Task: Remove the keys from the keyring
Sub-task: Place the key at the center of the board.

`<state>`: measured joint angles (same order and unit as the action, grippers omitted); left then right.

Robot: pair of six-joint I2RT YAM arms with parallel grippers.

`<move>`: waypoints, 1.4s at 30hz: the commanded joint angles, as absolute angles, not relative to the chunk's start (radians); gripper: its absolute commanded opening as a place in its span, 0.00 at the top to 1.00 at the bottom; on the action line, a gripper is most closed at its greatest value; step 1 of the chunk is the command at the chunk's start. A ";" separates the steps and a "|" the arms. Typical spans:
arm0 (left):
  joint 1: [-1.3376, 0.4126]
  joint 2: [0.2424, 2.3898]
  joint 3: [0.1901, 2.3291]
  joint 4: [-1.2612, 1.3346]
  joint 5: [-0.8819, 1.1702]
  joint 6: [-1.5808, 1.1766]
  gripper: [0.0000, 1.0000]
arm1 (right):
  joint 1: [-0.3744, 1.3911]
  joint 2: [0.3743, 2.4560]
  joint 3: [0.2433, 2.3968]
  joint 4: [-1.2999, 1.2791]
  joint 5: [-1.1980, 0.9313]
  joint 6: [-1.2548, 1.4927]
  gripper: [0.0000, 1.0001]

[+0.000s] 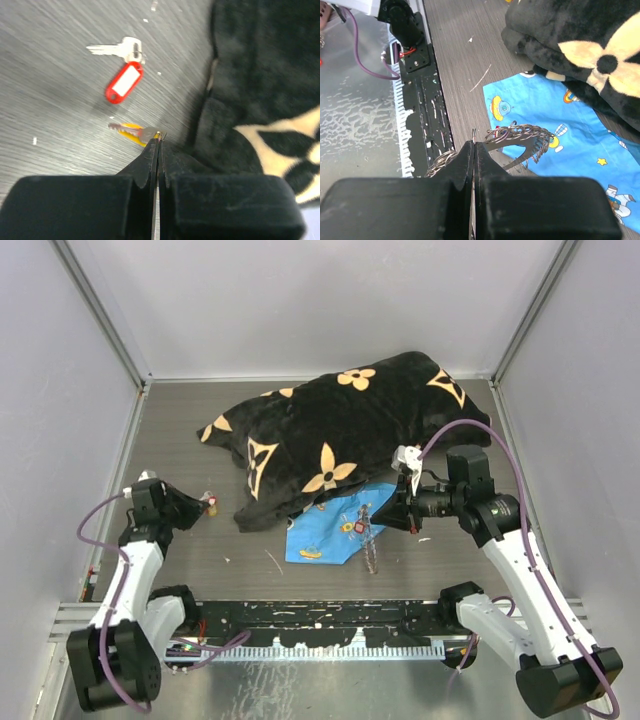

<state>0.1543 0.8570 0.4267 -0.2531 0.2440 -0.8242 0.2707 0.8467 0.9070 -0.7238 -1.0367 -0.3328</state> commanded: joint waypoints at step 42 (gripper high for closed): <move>0.173 0.611 0.911 -0.667 0.355 -0.664 0.04 | 0.955 1.579 1.318 -0.253 -0.728 -0.155 0.97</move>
<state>0.1703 0.6464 0.8745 -0.5941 0.4259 -0.7372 0.9405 1.5200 1.2514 -0.4473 -0.7570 -0.2840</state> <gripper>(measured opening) 0.960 0.035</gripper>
